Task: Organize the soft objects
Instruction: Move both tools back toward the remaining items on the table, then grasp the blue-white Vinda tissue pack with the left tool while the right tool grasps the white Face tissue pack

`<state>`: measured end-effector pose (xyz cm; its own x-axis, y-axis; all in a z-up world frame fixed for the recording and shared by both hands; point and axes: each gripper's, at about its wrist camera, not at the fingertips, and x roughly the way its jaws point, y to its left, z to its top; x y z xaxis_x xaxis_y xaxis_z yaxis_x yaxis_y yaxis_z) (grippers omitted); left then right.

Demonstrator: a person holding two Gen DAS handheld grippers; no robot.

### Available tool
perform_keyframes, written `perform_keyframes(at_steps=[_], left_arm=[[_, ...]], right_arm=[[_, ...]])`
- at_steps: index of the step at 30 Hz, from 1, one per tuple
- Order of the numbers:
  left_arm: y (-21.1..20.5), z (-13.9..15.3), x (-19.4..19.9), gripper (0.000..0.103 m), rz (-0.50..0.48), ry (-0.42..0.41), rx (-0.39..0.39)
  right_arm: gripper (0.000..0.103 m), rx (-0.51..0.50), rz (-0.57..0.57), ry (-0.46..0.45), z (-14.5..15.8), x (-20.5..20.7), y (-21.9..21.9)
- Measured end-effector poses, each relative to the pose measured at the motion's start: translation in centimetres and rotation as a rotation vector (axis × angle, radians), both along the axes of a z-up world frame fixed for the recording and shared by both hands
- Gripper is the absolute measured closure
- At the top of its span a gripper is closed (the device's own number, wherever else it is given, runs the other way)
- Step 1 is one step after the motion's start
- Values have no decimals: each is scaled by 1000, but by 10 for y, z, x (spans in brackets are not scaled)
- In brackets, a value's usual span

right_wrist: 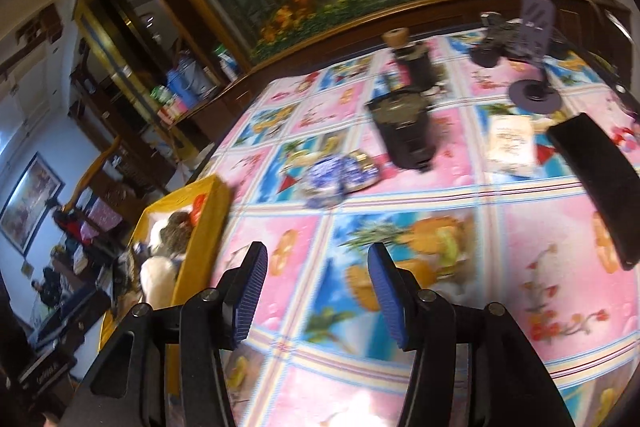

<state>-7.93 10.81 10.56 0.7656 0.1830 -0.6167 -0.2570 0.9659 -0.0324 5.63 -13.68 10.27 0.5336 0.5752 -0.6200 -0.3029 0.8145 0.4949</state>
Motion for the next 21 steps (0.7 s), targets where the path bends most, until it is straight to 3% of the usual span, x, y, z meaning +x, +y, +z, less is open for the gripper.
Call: perform_keyframes(at_steps=[7,13,19,21], left_arm=[[-60,-17,89,9,-187,172,1],[-73,-51,185,9,-169,322,-49],[-84,-72,246,8,-135,338,109],[-83,-79,259,8,-152,334,107]], right_arm=[[47,2,-127,19,1,22,-59],[46,46,-168,62,-3,31,-87],[46,63,-146,76,-5,33,-84],[46,65,-145,75,-5,33,-84]])
